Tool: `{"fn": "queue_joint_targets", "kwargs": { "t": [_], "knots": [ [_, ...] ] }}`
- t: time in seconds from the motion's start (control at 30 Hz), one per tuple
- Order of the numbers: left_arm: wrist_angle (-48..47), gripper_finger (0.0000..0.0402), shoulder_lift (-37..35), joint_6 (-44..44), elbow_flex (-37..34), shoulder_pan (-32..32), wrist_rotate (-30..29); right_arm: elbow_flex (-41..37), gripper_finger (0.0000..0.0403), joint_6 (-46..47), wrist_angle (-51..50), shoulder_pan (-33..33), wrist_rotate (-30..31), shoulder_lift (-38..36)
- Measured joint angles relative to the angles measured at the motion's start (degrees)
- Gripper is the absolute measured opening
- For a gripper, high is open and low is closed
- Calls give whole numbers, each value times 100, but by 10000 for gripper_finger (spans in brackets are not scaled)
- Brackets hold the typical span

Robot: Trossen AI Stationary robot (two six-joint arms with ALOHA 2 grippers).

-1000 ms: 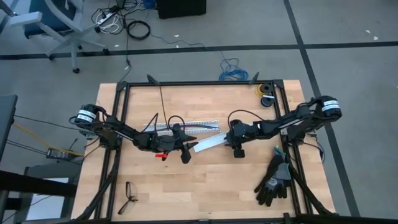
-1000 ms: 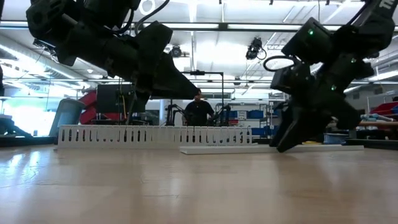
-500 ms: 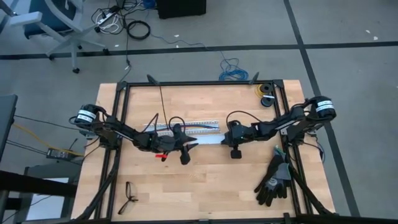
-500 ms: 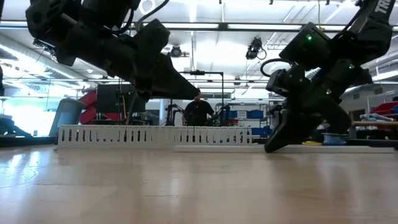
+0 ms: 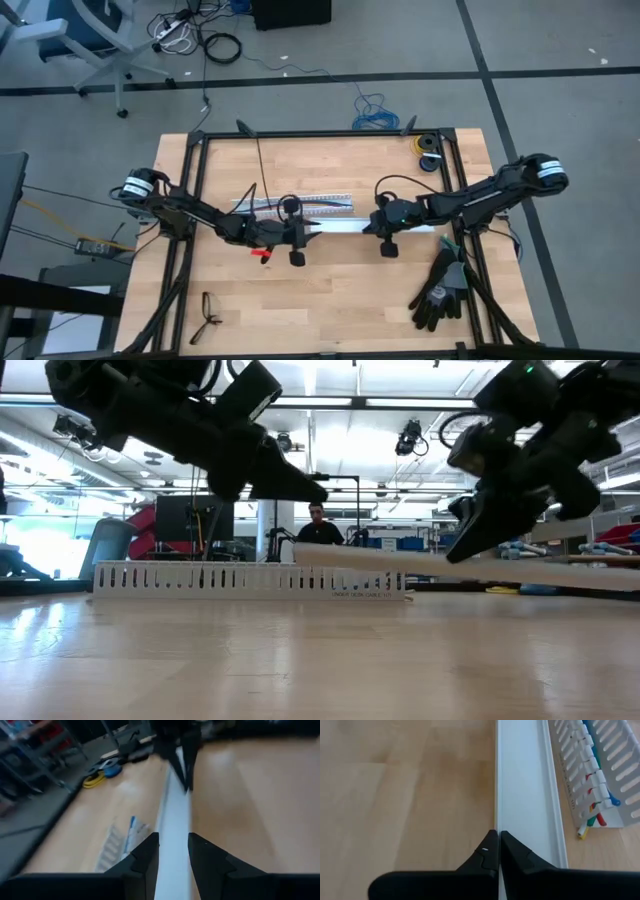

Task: Ziptie cables
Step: Close the white cable duct with the white cable duct cover

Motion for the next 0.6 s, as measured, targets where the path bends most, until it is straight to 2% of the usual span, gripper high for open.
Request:
{"fn": "queue_joint_targets", "kwargs": {
  "t": [0.2,0.4,0.6],
  "knots": [
    [-270,113,-22,1175,0,-369,-1323,0,0,94,-306,199,-64,-580],
    [-348,113,-26,1835,1,-503,-1411,4,0,96,-292,253,-153,-746],
    [-461,113,-24,1918,0,-503,-1547,4,0,152,-298,253,-163,-711]
  ]
}}
